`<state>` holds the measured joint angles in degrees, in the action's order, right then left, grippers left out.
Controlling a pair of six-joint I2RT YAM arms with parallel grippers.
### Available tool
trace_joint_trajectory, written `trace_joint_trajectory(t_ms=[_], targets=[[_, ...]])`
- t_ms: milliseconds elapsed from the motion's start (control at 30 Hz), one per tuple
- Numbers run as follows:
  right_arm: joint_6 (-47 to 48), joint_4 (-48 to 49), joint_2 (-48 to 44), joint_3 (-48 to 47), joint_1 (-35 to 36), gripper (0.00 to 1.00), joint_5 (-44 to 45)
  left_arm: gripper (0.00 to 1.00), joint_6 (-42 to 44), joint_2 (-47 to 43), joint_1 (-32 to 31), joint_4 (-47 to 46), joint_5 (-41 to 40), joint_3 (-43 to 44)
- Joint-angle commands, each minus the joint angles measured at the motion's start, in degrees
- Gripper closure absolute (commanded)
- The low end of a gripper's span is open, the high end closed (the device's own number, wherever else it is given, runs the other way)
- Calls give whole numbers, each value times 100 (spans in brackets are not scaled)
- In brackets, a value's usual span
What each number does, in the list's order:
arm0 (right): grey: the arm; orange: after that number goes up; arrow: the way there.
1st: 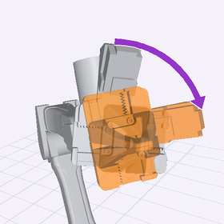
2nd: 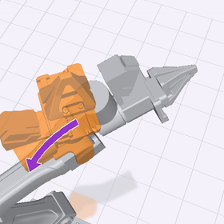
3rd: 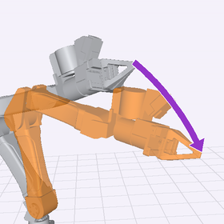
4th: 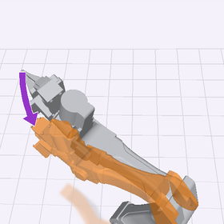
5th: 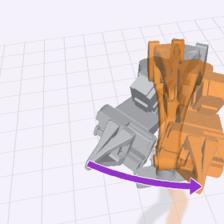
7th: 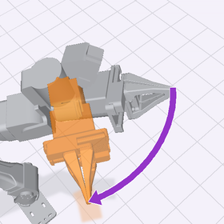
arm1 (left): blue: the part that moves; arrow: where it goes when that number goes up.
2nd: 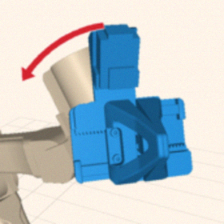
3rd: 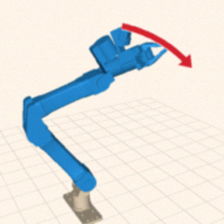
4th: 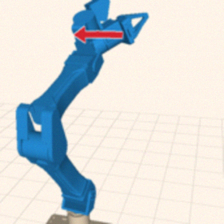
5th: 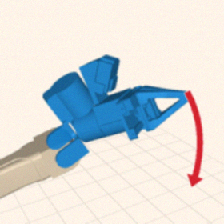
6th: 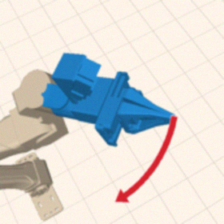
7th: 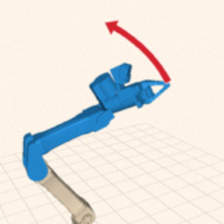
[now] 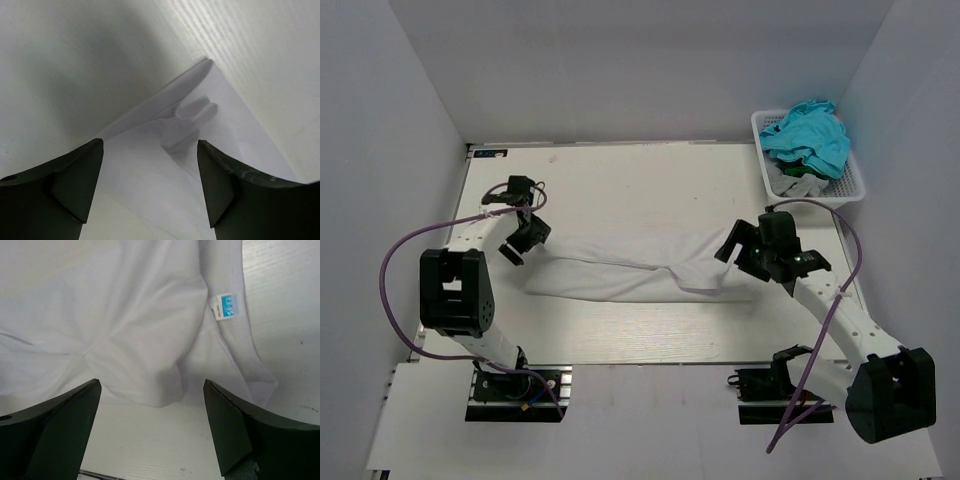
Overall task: Fold and stack the t-shirts
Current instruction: Fold the other side of the tshirt into a rectangle
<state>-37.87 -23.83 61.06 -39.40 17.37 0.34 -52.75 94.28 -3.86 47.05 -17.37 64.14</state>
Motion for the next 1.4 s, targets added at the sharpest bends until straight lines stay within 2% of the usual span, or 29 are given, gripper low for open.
trace_joint_trajectory(t_ms=[0,33,100,167,233,367,533,633,767,867,967,1133,1233,1367], targets=[[403,-16,-7,-463,-5,10,169,14,46,-533,17,129,101,511],[438,-16,90,-498,-5,10,116,14,46,-533,-53,129,163,712],[490,10,196,-647,4,10,45,8,98,-594,-54,129,311,889],[552,370,309,-683,12,10,-463,0,274,-595,-54,-212,645,951],[509,798,372,-692,12,10,-814,0,518,-595,-106,-894,1154,829],[289,1425,871,-823,65,10,-1114,0,599,-253,-229,-1548,1990,758],[271,1601,1742,-1237,179,10,-1281,0,731,555,-370,-1664,2053,600],[131,1715,1971,-1027,215,10,-1432,0,670,487,-423,-1216,1633,179],[121,1489,1963,-631,223,10,-1072,0,521,-390,-423,-1268,912,-900],[209,1303,1945,-332,206,10,-799,0,459,-586,-292,-1268,586,-1332],[227,1268,2015,-77,197,10,-667,0,406,-595,-291,-1154,357,-1387],[376,1224,2462,-191,197,10,-676,0,301,-340,-361,-996,357,-1272],[376,1206,2604,-270,197,10,-649,0,230,-559,-361,-820,234,-1272],[508,1057,2185,-507,223,10,-456,0,178,-1112,-414,-504,-30,-1009]])
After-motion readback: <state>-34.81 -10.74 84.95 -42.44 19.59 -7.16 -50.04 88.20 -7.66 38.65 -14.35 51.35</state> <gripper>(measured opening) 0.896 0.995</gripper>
